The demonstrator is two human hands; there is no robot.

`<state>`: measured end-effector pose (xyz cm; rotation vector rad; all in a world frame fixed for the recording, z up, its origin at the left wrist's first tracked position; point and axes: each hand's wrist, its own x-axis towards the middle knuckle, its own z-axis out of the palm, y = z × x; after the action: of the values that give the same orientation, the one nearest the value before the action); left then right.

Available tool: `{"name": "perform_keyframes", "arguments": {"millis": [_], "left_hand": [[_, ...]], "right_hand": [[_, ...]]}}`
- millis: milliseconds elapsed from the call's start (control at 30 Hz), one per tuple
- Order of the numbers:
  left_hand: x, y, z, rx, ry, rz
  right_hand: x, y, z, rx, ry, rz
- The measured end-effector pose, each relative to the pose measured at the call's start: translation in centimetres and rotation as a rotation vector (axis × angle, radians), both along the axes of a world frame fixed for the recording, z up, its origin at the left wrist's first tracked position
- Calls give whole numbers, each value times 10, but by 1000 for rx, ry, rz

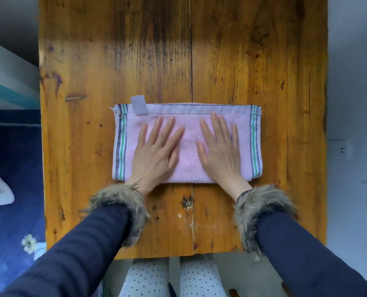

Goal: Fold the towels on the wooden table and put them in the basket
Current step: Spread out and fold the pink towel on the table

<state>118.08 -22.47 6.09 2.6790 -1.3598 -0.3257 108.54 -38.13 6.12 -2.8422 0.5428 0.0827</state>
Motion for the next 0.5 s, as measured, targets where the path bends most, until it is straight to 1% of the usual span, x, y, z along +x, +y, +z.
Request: {"name": "perform_keyframes", "arguments": {"millis": [67, 167, 300, 367, 433, 500], "left_hand": [[7, 8, -4, 16, -23, -13], [16, 22, -5, 34, -31, 60], [31, 41, 0, 41, 1, 83], [36, 46, 3, -8, 20, 92], [41, 47, 8, -114, 51, 110], [45, 47, 12, -229, 29, 133]], "right_hand": [[-11, -18, -7, -36, 16, 19], [-26, -43, -8, -19, -1, -51], [-26, -47, -4, -8, 27, -67], [-24, -45, -1, 13, 22, -81], [-23, -43, 3, 23, 14, -100], [-19, -38, 7, 17, -5, -120]]}}
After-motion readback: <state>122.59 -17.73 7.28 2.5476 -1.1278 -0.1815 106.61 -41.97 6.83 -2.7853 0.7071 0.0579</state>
